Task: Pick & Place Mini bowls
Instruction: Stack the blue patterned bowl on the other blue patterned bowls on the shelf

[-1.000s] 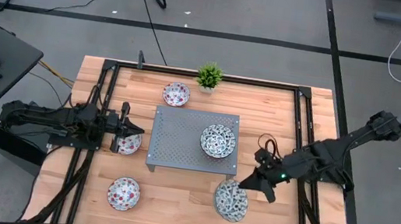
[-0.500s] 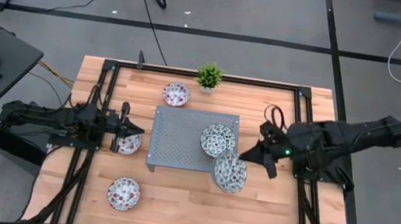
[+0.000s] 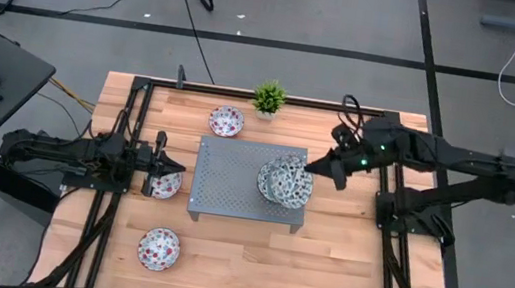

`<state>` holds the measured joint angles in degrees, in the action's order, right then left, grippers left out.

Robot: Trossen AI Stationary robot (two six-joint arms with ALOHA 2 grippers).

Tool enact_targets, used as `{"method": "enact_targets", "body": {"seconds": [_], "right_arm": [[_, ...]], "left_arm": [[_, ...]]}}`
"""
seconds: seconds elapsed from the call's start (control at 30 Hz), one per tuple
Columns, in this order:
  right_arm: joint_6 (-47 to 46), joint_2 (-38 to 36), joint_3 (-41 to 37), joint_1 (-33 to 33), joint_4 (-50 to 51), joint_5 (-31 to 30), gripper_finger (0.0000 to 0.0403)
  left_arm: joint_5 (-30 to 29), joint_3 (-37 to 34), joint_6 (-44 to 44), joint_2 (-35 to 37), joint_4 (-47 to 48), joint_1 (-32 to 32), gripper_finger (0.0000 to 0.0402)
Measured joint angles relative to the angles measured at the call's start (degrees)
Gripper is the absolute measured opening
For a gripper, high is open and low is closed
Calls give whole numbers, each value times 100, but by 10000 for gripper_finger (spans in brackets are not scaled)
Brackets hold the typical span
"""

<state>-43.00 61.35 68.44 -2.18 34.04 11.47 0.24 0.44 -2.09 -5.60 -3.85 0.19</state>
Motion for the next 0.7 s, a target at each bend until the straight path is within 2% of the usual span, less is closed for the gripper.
{"method": "enact_targets", "body": {"seconds": [0.2, 0.37, 0.7], "right_arm": [[174, 333, 499, -501, 425, 510, 0], [312, 613, 905, -659, 848, 761, 0], [592, 1152, 1260, -757, 1715, 910, 0]], "left_arm": [[-1, 1, 0, -1, 1, 1, 18], [1, -1, 0, -1, -1, 1, 18], [0, -1, -1, -1, -1, 0, 18]]}}
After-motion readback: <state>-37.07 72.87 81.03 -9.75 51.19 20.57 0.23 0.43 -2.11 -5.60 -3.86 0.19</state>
